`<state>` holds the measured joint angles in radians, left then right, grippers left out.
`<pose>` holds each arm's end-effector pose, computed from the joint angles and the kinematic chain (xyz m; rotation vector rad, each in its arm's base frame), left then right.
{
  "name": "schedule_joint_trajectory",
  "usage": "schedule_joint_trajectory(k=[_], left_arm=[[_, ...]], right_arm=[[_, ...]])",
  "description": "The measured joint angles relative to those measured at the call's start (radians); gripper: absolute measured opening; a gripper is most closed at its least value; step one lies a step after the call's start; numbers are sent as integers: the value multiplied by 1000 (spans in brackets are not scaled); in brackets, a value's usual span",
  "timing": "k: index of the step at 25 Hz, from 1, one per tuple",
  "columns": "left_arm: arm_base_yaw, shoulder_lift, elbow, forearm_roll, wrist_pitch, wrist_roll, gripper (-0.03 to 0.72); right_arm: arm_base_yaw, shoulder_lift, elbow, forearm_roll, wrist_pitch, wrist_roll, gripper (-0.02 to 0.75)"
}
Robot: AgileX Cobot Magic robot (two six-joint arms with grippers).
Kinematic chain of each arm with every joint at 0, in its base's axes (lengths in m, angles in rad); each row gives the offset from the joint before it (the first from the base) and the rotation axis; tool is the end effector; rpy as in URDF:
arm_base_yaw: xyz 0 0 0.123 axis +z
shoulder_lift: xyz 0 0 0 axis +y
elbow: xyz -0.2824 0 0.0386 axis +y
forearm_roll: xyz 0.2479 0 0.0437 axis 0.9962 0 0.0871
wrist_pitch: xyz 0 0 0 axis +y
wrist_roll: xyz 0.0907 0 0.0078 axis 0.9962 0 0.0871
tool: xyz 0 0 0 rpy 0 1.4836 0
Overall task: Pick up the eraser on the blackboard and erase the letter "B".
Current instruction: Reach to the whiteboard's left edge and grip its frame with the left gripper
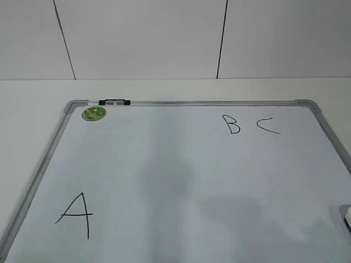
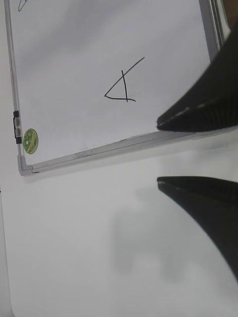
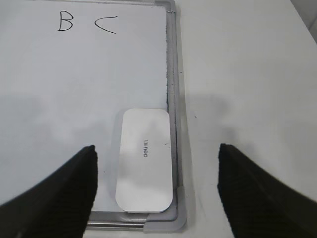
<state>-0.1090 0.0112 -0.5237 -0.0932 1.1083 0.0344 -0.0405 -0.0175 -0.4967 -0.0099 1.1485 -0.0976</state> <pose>-0.0089 -0.0067 0.2803 0.1567 2.0736 -0.1577 -0.0110 -0.0004 0.2692 -0.0594 2.1184 -0.0941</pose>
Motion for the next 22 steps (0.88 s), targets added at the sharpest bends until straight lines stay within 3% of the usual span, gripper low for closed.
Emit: schedule_joint_trajectory(k=[22], left_arm=[[0,0,0,0,0,0,235]], right_arm=[[0,0,0,0,0,0,584]])
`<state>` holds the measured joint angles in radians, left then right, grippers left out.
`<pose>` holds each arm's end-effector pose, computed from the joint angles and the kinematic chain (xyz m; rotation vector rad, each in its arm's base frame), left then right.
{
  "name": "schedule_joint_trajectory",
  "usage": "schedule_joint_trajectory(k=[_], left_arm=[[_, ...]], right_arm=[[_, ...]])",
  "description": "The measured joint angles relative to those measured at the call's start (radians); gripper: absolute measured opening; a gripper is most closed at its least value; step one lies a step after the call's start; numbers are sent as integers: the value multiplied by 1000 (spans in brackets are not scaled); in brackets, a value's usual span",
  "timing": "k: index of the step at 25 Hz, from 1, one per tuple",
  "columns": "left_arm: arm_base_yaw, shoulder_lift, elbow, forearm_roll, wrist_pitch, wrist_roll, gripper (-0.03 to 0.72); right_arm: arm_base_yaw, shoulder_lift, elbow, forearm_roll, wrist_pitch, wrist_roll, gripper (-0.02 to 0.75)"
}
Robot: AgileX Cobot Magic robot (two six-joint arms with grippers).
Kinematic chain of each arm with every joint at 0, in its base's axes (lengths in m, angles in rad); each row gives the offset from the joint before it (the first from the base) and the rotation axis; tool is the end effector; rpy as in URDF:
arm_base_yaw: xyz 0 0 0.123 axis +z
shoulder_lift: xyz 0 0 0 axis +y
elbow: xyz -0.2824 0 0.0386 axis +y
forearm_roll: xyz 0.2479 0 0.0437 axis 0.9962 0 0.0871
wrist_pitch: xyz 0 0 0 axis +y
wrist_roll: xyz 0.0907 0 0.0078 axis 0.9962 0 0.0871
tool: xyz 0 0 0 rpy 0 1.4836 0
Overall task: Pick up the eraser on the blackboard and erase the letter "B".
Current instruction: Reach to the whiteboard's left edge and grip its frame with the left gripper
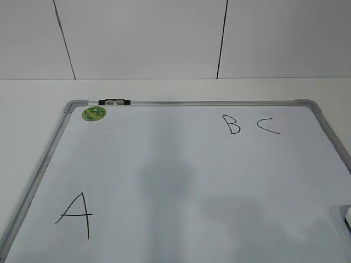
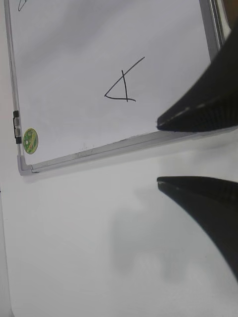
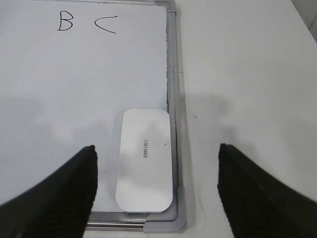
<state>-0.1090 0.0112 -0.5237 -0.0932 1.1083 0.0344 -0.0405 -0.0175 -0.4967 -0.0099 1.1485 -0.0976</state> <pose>-0.0089 -0.0067 0.2803 0.1567 2.0736 -0.1577 -0.0110 -0.0004 0.2692 -0.0594 2.1184 -0.0941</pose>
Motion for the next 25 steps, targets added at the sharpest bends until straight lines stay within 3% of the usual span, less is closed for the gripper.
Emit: schedule_joint_trajectory(k=[8,15,25], left_arm=[[0,0,0,-75,-9,0,235],[0,35,0,-86,-15,0,236],[0,490,-178,-72,63,0,233]], right_arm=[[0,5,-2,0,9,0,584],[0,142,-4,10,20,70,584],[0,357,-17,10,23,85,584]])
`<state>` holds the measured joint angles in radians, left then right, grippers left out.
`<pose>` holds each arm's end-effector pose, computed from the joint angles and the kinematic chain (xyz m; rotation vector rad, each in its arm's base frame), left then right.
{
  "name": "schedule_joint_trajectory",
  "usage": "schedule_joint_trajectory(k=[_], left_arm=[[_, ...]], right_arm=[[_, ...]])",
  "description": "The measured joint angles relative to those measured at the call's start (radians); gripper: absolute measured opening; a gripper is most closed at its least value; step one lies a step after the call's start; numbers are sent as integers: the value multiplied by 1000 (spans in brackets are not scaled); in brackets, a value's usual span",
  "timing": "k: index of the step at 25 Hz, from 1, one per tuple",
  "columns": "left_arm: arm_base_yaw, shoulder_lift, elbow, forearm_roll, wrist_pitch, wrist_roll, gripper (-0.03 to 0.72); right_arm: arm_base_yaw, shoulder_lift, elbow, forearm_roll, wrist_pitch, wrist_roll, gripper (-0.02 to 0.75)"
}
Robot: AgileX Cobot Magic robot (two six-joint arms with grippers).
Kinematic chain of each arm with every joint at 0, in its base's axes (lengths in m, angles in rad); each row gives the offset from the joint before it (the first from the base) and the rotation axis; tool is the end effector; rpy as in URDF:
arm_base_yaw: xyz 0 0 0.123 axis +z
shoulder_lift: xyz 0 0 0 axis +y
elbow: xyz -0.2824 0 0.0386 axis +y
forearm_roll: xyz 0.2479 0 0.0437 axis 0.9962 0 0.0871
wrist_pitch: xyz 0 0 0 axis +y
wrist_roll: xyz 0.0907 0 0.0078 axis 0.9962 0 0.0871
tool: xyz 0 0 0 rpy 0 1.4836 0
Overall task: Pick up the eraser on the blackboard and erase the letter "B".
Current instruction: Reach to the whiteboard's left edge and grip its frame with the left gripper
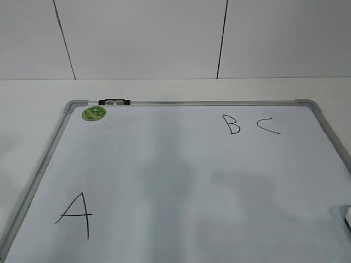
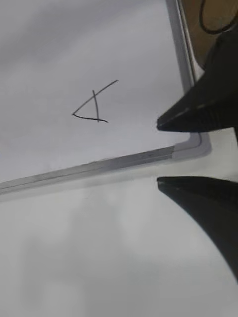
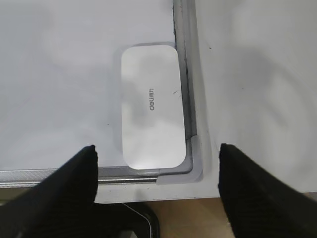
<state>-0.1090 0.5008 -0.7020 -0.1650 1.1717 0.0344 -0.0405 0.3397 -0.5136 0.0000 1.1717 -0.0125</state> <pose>0.0605 -0.0205 0.3155 0.1637 2.4456 -0.2475 0.0389 -0.0016 0.2674 0.0347 2.4813 -0.0225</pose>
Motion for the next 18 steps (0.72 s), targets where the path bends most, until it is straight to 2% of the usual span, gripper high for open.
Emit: schedule_joint_trajectory(k=[18], left_arm=[[0,771,-374,-1,24,0,227]], right_arm=[[0,141,0,20,1,12,584]])
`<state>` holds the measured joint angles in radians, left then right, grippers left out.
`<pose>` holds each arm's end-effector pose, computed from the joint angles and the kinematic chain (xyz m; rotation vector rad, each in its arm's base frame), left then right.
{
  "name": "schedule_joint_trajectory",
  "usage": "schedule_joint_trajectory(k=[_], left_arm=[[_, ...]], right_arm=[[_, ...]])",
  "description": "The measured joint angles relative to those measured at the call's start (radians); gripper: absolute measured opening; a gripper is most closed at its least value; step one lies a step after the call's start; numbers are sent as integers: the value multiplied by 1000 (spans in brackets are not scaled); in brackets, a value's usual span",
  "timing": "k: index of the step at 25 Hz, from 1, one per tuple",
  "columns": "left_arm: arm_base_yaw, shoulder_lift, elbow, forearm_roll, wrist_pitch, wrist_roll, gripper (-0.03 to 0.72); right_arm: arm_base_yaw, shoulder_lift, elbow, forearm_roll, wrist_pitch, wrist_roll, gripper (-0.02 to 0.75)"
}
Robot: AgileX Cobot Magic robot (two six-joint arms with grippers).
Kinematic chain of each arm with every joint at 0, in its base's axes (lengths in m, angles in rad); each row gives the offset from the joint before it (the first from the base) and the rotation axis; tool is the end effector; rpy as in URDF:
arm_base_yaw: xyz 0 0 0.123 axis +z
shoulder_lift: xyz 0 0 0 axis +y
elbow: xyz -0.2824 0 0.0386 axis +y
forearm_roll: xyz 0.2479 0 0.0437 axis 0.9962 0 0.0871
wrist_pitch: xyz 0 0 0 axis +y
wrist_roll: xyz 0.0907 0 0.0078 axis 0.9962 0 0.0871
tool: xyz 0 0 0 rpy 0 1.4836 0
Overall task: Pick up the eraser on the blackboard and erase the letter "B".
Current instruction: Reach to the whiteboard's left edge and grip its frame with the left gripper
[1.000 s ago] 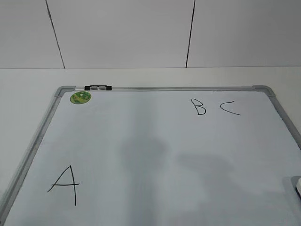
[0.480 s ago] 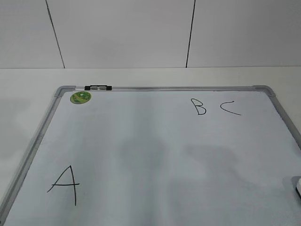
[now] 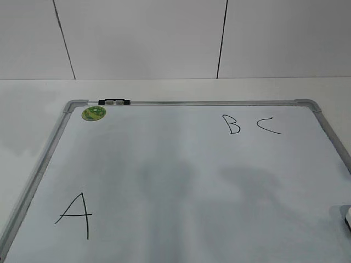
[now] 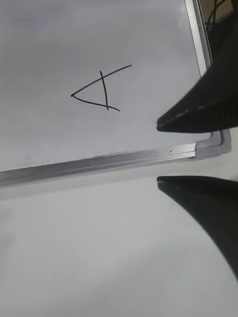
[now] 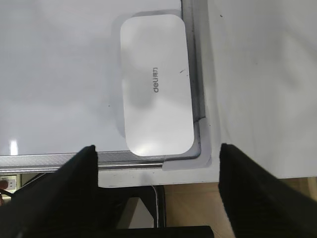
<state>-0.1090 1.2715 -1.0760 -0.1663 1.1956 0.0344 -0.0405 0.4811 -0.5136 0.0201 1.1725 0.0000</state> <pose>0.2264 -0.0389 0.3123 0.1480 2.8673 -0.2486 0.0588 -0.0007 0.2605 0.0569 2.6227 0.0129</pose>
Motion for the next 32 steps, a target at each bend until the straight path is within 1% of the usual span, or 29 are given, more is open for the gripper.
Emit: schedule_joint_trajectory(k=[7,12,19,25,32], left_arm=[[-8,231,-67,34,-46,0,227],[-41,353,-109,43,-141,0,227],[-43,513,-155,51,-224,-6,227],[-43,597,-182,53,-261,-6,227],[-43,643,-183,57,-276,-6,227]], right_arm=[[0,32,0,25,2,0,584],[0,34,0,25,4,5,584],[0,34,0,25,6,9,584],[0,34,0,25,8,13,584],[0,34,0,25,8,13,584]])
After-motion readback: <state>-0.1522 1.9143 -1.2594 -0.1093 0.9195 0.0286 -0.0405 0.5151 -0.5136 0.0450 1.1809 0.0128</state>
